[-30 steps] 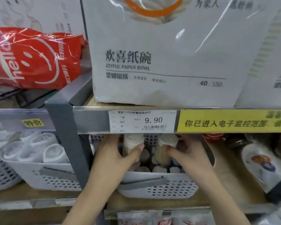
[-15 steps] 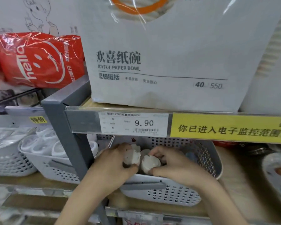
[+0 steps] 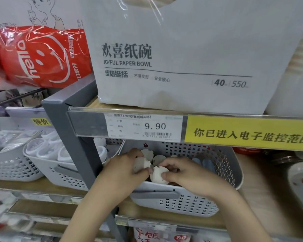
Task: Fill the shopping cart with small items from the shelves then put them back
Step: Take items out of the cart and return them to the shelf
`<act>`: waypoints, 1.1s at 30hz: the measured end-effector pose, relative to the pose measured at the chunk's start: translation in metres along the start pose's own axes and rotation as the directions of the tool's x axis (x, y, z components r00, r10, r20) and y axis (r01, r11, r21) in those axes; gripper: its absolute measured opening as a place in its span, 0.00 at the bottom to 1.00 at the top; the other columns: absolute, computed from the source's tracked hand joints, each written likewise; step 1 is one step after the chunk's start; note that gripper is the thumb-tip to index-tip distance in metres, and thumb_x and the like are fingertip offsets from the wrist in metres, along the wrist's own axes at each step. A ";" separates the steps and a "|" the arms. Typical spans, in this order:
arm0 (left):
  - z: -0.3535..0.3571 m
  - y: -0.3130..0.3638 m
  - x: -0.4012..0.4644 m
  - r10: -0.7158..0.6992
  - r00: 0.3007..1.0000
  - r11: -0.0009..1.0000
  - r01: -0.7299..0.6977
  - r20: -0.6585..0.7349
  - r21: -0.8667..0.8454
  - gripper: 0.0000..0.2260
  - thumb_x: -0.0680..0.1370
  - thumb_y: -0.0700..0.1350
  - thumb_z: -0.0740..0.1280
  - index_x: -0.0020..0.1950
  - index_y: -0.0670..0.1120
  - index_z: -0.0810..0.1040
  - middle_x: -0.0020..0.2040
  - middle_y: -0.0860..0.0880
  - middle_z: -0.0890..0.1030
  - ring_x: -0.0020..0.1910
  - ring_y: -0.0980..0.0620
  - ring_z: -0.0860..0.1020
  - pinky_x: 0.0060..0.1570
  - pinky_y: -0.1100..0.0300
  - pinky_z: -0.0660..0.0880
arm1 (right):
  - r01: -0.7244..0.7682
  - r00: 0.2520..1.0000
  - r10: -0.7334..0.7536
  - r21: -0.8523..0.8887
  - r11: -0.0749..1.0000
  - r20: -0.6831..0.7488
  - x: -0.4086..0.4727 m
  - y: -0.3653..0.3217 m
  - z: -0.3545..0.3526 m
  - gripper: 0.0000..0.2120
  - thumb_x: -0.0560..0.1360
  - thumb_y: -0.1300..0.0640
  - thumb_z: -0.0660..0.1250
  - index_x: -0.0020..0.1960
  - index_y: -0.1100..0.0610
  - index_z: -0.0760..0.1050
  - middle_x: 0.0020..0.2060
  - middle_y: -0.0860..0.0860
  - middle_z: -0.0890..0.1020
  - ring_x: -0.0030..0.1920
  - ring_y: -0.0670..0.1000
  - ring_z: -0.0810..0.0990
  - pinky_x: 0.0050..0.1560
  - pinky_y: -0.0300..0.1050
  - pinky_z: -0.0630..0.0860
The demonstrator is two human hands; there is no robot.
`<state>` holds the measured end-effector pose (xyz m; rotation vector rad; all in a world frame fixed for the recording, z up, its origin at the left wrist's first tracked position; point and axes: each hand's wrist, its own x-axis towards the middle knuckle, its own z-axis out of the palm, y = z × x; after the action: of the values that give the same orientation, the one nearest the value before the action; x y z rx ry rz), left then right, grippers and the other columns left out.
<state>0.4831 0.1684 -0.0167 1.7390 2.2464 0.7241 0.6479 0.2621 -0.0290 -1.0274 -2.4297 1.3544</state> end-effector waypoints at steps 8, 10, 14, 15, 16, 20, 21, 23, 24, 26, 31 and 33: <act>0.000 -0.004 -0.009 0.045 0.999 0.999 -0.045 -0.015 0.009 0.04 0.76 0.48 0.60 0.49 0.55 0.74 0.51 0.55 0.77 0.52 0.53 0.74 0.49 0.59 0.70 | 0.020 0.999 -0.016 -0.109 0.994 0.034 -0.001 -0.003 0.002 0.11 0.80 0.53 0.60 0.61 0.48 0.75 0.53 0.46 0.80 0.54 0.46 0.77 0.60 0.49 0.72; 0.001 -0.005 -0.011 0.051 0.998 0.999 -0.051 -0.041 0.008 0.11 0.78 0.46 0.59 0.58 0.54 0.74 0.56 0.55 0.77 0.54 0.53 0.74 0.52 0.59 0.72 | 0.016 0.999 -0.012 -0.131 0.991 0.032 -0.002 -0.004 0.003 0.12 0.80 0.52 0.59 0.63 0.48 0.74 0.54 0.45 0.79 0.54 0.46 0.77 0.61 0.48 0.72; 0.003 -0.004 -0.015 0.072 0.989 0.997 -0.071 -0.130 0.014 0.16 0.79 0.44 0.60 0.67 0.52 0.71 0.61 0.54 0.76 0.58 0.53 0.74 0.55 0.58 0.72 | 0.004 1.000 -0.006 -0.121 0.993 -0.020 -0.005 -0.007 0.003 0.14 0.81 0.50 0.59 0.65 0.49 0.72 0.55 0.45 0.78 0.55 0.45 0.76 0.61 0.45 0.71; 0.003 -0.003 -0.016 0.079 0.987 0.997 -0.078 -0.142 0.010 0.16 0.79 0.43 0.60 0.67 0.52 0.71 0.61 0.54 0.76 0.58 0.53 0.74 0.55 0.59 0.72 | 0.007 0.999 -0.011 -0.129 0.992 -0.032 -0.005 -0.007 0.003 0.14 0.81 0.50 0.58 0.64 0.49 0.72 0.54 0.44 0.77 0.55 0.45 0.75 0.60 0.43 0.71; 0.003 -0.002 -0.018 0.084 0.985 0.996 -0.084 -0.153 0.006 0.16 0.79 0.43 0.61 0.67 0.51 0.72 0.60 0.54 0.76 0.57 0.52 0.75 0.54 0.59 0.72 | 0.010 0.999 -0.017 -0.136 0.991 -0.049 -0.006 -0.008 0.003 0.13 0.81 0.50 0.58 0.64 0.49 0.73 0.54 0.44 0.77 0.55 0.44 0.75 0.58 0.41 0.71; 0.001 0.002 -0.028 0.096 0.969 0.995 -0.093 -0.226 0.022 0.15 0.78 0.43 0.62 0.65 0.50 0.73 0.55 0.53 0.77 0.48 0.51 0.76 0.46 0.58 0.74 | 0.053 0.978 -0.084 -0.163 0.985 -0.190 -0.011 -0.008 0.005 0.10 0.81 0.51 0.59 0.59 0.48 0.74 0.52 0.43 0.79 0.52 0.43 0.77 0.56 0.42 0.74; 0.000 0.002 -0.032 0.110 0.964 0.994 -0.102 -0.242 0.046 0.15 0.78 0.44 0.62 0.64 0.50 0.73 0.54 0.53 0.76 0.47 0.51 0.76 0.44 0.59 0.74 | 0.070 0.966 -0.117 -0.204 0.976 -0.229 -0.012 -0.009 0.006 0.09 0.80 0.51 0.59 0.58 0.48 0.75 0.51 0.43 0.80 0.51 0.43 0.78 0.55 0.45 0.75; -0.005 0.002 -0.042 0.157 0.957 0.986 -0.137 -0.243 0.095 0.15 0.78 0.47 0.60 0.64 0.50 0.73 0.55 0.54 0.76 0.48 0.53 0.75 0.45 0.61 0.74 | 0.117 0.927 -0.215 -0.307 0.944 -0.307 -0.016 -0.010 0.009 0.10 0.80 0.51 0.59 0.60 0.49 0.74 0.52 0.44 0.80 0.49 0.43 0.78 0.51 0.46 0.75; -0.009 0.001 -0.048 0.189 0.955 0.979 -0.166 -0.229 0.118 0.16 0.77 0.49 0.57 0.63 0.50 0.73 0.56 0.55 0.76 0.50 0.54 0.75 0.47 0.62 0.74 | 0.149 0.896 -0.278 -0.356 0.923 -0.346 -0.020 -0.011 0.012 0.12 0.80 0.51 0.59 0.61 0.49 0.74 0.54 0.44 0.80 0.47 0.41 0.77 0.49 0.44 0.74; -0.017 -0.003 -0.062 0.261 0.948 0.960 -0.235 -0.182 0.154 0.17 0.77 0.51 0.54 0.63 0.50 0.73 0.58 0.56 0.75 0.54 0.57 0.74 0.51 0.66 0.72 | 0.227 0.809 -0.415 -0.428 0.875 -0.417 -0.028 -0.014 0.020 0.13 0.80 0.51 0.59 0.62 0.50 0.74 0.55 0.43 0.78 0.49 0.41 0.76 0.47 0.40 0.73; -0.040 -0.039 -0.103 0.270 0.957 0.936 -0.236 -0.103 0.260 0.16 0.78 0.50 0.55 0.61 0.50 0.75 0.57 0.56 0.77 0.53 0.58 0.75 0.49 0.68 0.71 | 0.399 0.679 -0.581 -0.439 0.805 -0.449 -0.049 -0.031 0.063 0.14 0.79 0.53 0.56 0.58 0.53 0.77 0.53 0.44 0.78 0.55 0.43 0.75 0.53 0.37 0.73; -0.047 -0.064 -0.122 0.205 0.976 0.937 -0.173 -0.077 0.305 0.16 0.77 0.51 0.56 0.61 0.50 0.76 0.57 0.56 0.78 0.52 0.57 0.76 0.47 0.64 0.75 | 0.455 0.667 -0.627 -0.447 0.770 -0.402 -0.051 -0.042 0.086 0.12 0.79 0.54 0.57 0.57 0.52 0.76 0.53 0.44 0.79 0.56 0.43 0.75 0.55 0.35 0.70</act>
<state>0.4420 0.0291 -0.0244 2.1274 2.3843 0.5486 0.6264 0.1557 -0.0352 -0.5197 -2.2520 0.4076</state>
